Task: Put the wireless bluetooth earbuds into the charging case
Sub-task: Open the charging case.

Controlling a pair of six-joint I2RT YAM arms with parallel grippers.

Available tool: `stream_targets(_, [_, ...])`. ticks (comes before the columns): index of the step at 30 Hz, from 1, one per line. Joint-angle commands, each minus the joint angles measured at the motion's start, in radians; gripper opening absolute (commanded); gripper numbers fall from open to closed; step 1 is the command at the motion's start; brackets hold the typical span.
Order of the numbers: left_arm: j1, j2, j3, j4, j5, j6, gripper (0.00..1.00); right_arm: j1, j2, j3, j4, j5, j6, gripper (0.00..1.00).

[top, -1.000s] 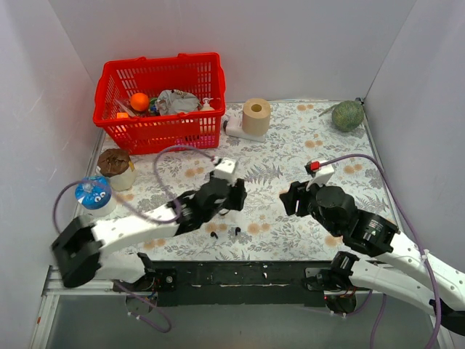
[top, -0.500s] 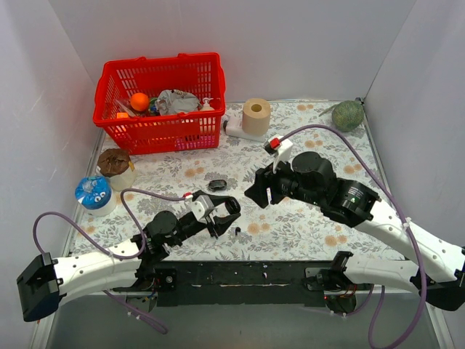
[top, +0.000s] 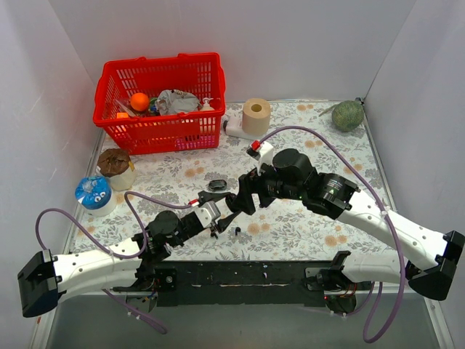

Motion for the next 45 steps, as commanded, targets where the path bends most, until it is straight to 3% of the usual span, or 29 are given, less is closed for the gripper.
stream_targets(1, [-0.017,-0.005,0.041,0.000,-0.039,0.047,0.00,0.004,0.007,0.018,0.061,-0.026,0.022,0.85])
stream_targets(39, [-0.049,-0.076,0.048,-0.034,-0.091,0.053,0.00,-0.051,-0.002,-0.045,-0.013,0.101,0.073,0.81])
stream_targets(45, [-0.049,-0.076,0.045,-0.031,-0.097,0.051,0.00,-0.054,-0.050,-0.079,0.059,0.083,0.082,0.80])
